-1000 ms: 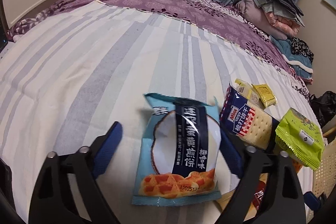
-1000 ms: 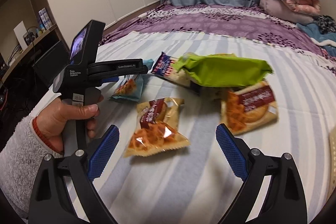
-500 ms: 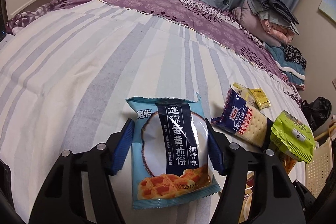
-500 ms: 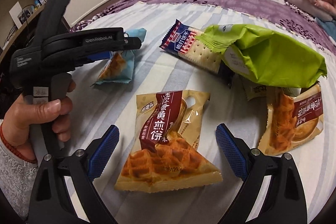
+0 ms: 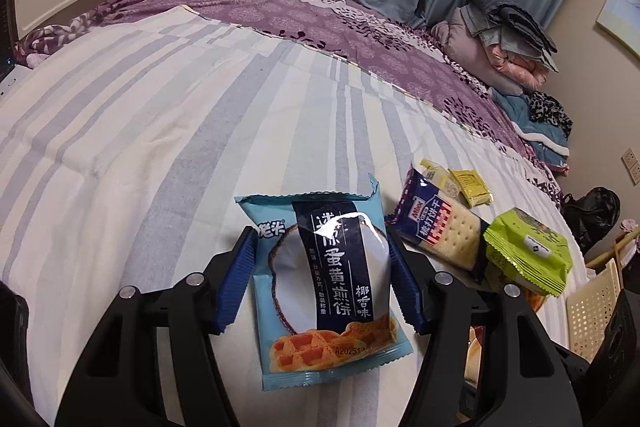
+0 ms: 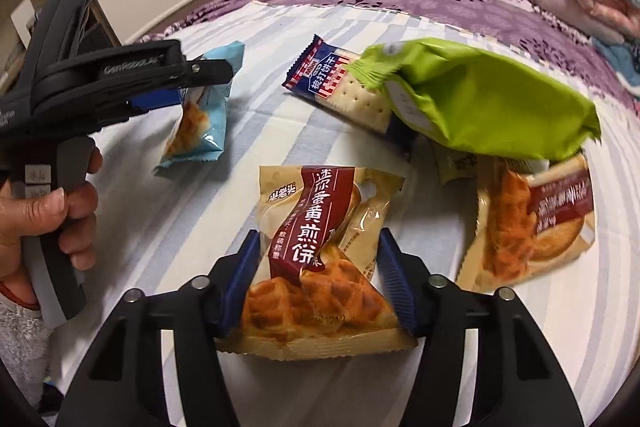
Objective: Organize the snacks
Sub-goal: 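Grasp the brown waffle packet with the right tool, then drop the brown waffle packet into the basket with the right tool while the left tool carries the blue packet, then release the blue coconut packet into the basket and withdraw the left tool, then reach to the bed and grasp the green salty seaweed bag with the left tool, then grasp the brown waffle packet with the right tool while the left tool holds the seaweed bag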
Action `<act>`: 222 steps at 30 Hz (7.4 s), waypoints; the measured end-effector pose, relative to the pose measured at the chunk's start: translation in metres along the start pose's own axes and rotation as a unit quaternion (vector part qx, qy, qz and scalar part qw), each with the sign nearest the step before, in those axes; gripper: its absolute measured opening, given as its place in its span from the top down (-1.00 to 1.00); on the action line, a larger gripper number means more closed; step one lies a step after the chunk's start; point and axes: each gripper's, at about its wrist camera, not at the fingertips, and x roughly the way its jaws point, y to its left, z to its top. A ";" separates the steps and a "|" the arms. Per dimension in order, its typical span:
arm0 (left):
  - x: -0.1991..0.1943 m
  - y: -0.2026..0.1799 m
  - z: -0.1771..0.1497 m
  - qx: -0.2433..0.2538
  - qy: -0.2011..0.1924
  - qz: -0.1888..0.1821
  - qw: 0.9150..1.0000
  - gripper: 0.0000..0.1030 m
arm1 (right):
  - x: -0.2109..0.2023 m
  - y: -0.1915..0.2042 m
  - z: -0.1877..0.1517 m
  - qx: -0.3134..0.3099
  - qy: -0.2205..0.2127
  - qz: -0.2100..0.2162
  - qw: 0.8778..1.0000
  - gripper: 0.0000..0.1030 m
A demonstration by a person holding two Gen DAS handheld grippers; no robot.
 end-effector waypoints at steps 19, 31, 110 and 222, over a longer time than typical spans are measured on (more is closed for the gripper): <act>-0.031 -0.022 -0.001 0.014 -0.026 0.033 0.999 -0.74 | -0.070 -0.020 -0.022 0.042 -0.073 0.023 0.996 -0.06; 0.024 -0.019 -0.013 0.011 0.022 0.068 0.997 -0.58 | -0.091 -0.037 -0.033 0.064 -0.094 0.015 0.993 -0.06; -0.113 -0.482 -0.199 0.388 0.090 -0.343 0.851 -0.63 | -0.336 -0.268 -0.241 0.365 -0.328 -0.274 0.827 -0.38; 0.077 -0.195 -0.006 0.237 0.204 -0.213 0.926 -0.61 | -0.120 -0.141 -0.060 0.142 -0.142 -0.052 0.978 -0.90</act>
